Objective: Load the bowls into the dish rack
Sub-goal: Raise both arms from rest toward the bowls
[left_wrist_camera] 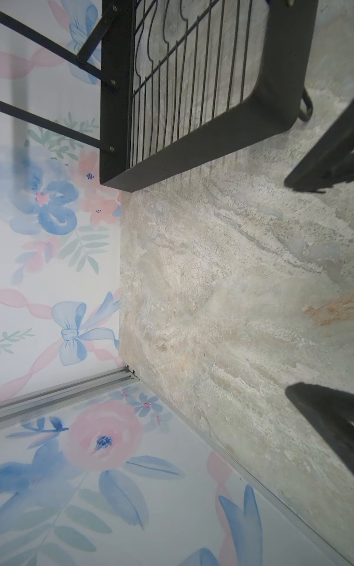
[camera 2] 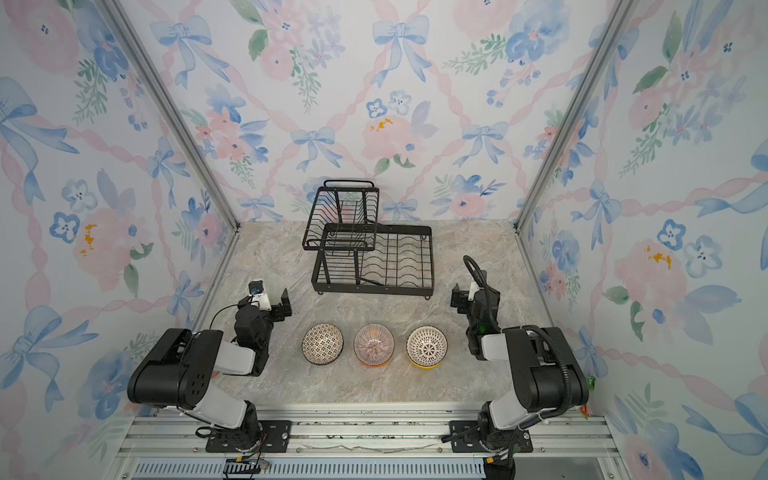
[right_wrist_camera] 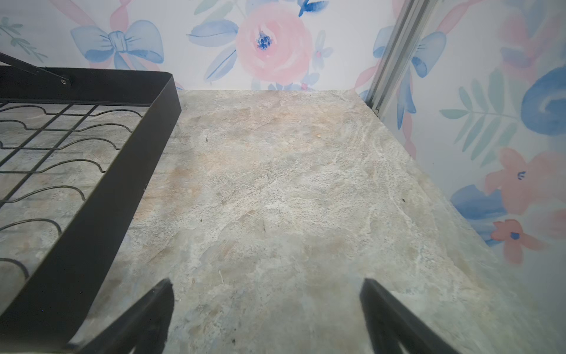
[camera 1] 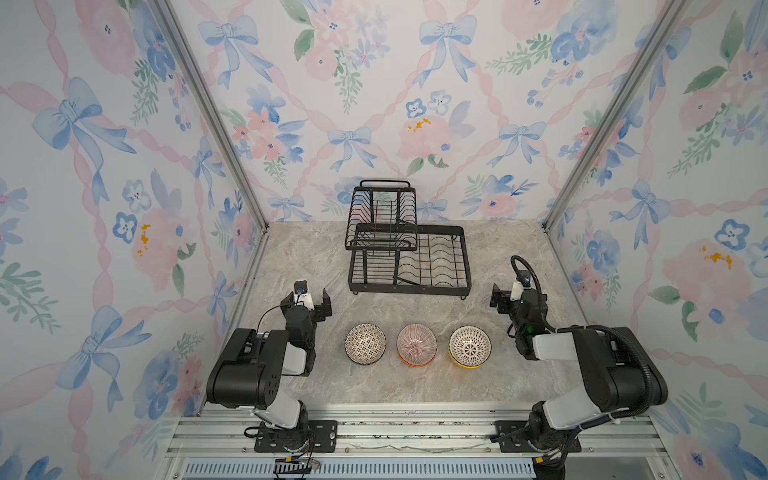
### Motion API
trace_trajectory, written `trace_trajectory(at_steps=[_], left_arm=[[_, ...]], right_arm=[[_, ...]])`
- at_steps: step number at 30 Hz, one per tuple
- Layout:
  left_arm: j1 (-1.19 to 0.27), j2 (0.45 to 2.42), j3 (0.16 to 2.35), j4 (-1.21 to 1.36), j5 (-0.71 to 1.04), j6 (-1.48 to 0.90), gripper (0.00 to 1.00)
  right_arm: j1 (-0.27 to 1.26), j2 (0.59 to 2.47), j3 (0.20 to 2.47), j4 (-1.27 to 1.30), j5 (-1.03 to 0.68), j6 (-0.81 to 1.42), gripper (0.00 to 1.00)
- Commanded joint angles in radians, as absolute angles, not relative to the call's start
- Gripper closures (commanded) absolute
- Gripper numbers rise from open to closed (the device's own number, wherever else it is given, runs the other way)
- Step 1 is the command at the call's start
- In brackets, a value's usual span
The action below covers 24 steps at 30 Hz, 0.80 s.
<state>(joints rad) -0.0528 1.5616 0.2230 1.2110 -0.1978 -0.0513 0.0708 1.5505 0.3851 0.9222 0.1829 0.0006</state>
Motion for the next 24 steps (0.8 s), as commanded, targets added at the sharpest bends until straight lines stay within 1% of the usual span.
trace_trajectory(at_steps=[1, 24], left_arm=[[-0.059, 1.569, 0.234, 1.230, -0.204, -0.029, 0.02], [-0.055, 1.570, 0.235, 1.227, -0.195, -0.031, 0.02]], right_arm=[[0.063, 1.549, 0.391, 0.912, 0.172, 0.009, 0.03], [0.064, 1.549, 0.391, 0.911, 0.172, 0.008, 0.03]])
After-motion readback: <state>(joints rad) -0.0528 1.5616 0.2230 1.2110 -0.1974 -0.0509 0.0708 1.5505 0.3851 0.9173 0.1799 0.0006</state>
